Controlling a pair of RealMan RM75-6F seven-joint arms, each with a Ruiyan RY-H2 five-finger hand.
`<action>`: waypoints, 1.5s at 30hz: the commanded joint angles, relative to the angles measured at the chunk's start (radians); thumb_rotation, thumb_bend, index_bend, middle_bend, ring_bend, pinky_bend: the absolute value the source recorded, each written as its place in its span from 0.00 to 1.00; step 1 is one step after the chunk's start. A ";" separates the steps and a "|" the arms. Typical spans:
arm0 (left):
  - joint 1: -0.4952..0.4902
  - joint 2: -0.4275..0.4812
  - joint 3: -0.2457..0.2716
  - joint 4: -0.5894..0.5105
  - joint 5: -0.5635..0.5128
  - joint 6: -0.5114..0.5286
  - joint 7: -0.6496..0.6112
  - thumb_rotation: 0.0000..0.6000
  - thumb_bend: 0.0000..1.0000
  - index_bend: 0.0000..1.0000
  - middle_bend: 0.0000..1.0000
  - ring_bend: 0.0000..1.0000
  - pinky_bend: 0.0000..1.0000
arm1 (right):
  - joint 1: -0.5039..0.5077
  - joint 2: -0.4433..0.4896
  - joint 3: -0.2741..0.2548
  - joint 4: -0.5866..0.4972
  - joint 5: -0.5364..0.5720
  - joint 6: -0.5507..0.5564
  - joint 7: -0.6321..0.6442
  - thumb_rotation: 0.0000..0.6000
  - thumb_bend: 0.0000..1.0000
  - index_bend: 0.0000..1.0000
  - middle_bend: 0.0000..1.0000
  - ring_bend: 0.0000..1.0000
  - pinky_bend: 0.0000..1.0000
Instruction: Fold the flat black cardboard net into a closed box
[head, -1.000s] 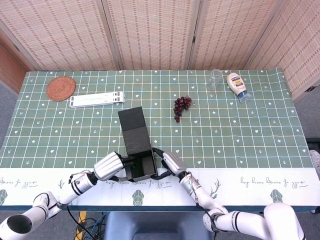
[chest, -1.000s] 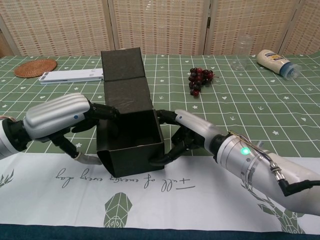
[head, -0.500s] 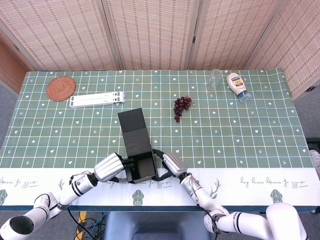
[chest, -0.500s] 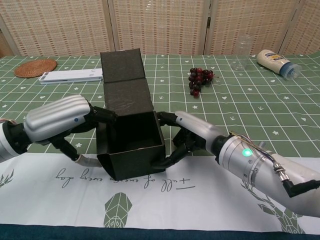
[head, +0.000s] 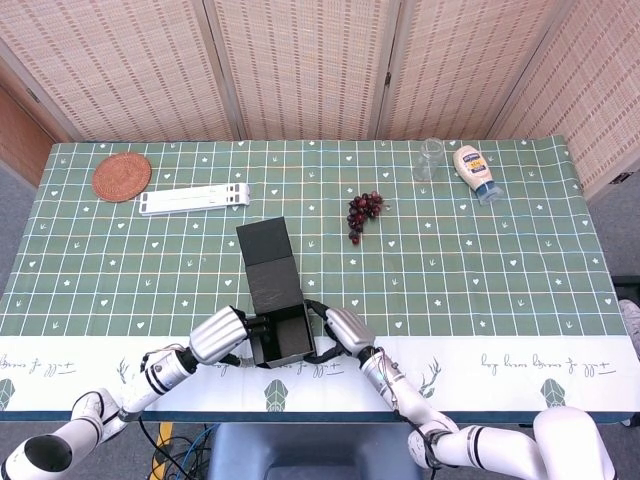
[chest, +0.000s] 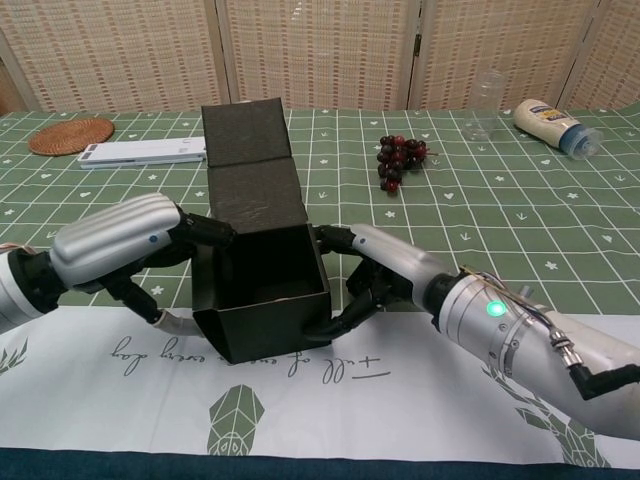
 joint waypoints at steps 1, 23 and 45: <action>0.000 0.000 0.006 0.002 0.005 0.001 0.002 1.00 0.09 0.70 0.56 0.83 0.79 | 0.001 -0.001 0.000 0.002 -0.006 0.003 0.000 1.00 0.53 0.21 0.40 0.92 1.00; -0.003 -0.014 -0.016 0.027 0.000 0.072 0.013 1.00 0.09 0.59 0.49 0.80 0.77 | 0.006 -0.004 -0.008 0.013 -0.025 -0.003 0.001 1.00 0.55 0.19 0.40 0.92 1.00; 0.010 -0.069 -0.002 0.092 -0.003 0.071 -0.021 1.00 0.09 0.68 0.54 0.83 0.77 | 0.009 0.006 -0.003 0.001 0.008 -0.032 -0.021 1.00 0.55 0.06 0.35 0.92 1.00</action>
